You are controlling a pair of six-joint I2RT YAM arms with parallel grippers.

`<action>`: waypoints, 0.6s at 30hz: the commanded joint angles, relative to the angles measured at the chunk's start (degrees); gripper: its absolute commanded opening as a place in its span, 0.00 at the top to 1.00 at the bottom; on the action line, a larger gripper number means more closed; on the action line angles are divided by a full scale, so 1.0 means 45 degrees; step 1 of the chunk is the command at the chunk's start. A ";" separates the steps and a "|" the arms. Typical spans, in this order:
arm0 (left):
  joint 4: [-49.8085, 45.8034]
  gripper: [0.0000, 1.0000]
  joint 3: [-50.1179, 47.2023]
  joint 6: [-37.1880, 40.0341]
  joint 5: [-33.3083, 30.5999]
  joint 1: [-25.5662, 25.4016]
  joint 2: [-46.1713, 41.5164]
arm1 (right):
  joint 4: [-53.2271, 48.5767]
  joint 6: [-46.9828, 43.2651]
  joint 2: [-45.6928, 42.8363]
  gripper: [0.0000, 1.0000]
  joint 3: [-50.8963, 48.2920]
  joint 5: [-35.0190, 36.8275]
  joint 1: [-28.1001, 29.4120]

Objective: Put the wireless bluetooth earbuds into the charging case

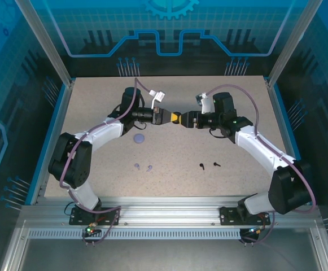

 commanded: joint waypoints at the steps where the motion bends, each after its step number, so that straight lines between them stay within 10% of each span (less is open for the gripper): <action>1: -0.0144 1.00 0.0565 0.0275 0.0721 0.0101 -0.0408 | 0.0079 -0.0257 0.0386 0.34 0.0407 0.0196 -0.0204; 18: -0.0094 1.00 0.0416 0.0306 0.0942 0.0093 -0.0531 | 0.0056 0.0056 -0.0512 0.39 -0.0133 -0.0972 -0.1159</action>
